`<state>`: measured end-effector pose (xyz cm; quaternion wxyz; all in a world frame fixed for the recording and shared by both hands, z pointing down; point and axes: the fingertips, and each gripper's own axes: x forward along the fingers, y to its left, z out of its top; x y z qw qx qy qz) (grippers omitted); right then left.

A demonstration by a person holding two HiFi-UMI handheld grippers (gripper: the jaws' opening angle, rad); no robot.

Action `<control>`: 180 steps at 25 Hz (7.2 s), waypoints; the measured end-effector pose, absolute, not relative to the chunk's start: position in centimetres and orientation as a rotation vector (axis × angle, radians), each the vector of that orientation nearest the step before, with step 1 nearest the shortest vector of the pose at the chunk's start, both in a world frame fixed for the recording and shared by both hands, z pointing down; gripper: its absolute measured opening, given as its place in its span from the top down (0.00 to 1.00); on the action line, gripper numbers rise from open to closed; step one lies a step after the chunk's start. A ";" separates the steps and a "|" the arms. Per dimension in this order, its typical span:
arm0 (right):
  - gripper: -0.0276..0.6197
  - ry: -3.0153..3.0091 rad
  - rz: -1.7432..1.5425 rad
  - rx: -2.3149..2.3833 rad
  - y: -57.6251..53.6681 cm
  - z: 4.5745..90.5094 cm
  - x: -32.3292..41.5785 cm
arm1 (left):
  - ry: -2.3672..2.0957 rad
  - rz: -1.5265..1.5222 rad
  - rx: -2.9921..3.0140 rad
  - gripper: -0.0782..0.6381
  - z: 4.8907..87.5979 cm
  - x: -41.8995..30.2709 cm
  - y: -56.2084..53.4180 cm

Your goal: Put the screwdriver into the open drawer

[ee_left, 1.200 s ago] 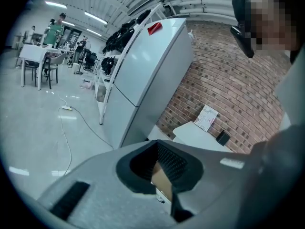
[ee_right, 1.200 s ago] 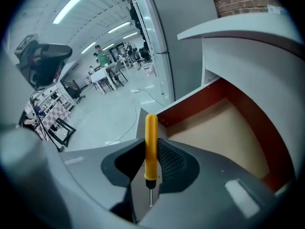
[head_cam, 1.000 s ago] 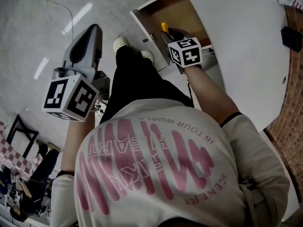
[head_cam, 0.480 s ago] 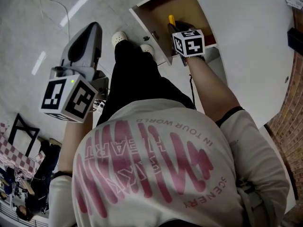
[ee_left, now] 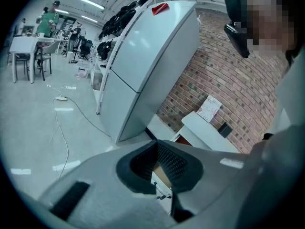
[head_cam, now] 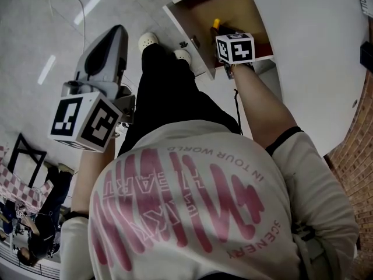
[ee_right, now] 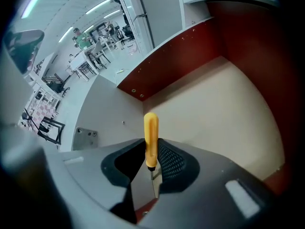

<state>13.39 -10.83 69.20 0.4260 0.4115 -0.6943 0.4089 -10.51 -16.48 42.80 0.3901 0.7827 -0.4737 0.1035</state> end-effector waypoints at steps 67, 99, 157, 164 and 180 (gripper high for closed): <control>0.80 -1.602 1.124 0.905 -12.2 75.8 10.9 | -1.165 0.318 1.863 0.89 48.9 -12.1 -17.2; 0.79 -1.633 1.149 0.924 -12.1 76.0 11.1 | -1.133 0.337 1.887 0.89 49.3 -10.8 -16.3; 0.94 -2.085 1.058 1.146 -14.9 53.4 7.5 | -1.204 0.156 2.162 0.89 33.8 -6.7 -15.6; 0.94 -2.286 0.993 1.215 -18.0 45.0 6.1 | -1.298 0.085 2.214 0.89 29.1 -7.3 -16.9; 0.94 -2.764 0.691 1.282 -20.5 24.7 3.2 | -1.410 -0.028 2.366 0.89 20.2 -6.7 -17.5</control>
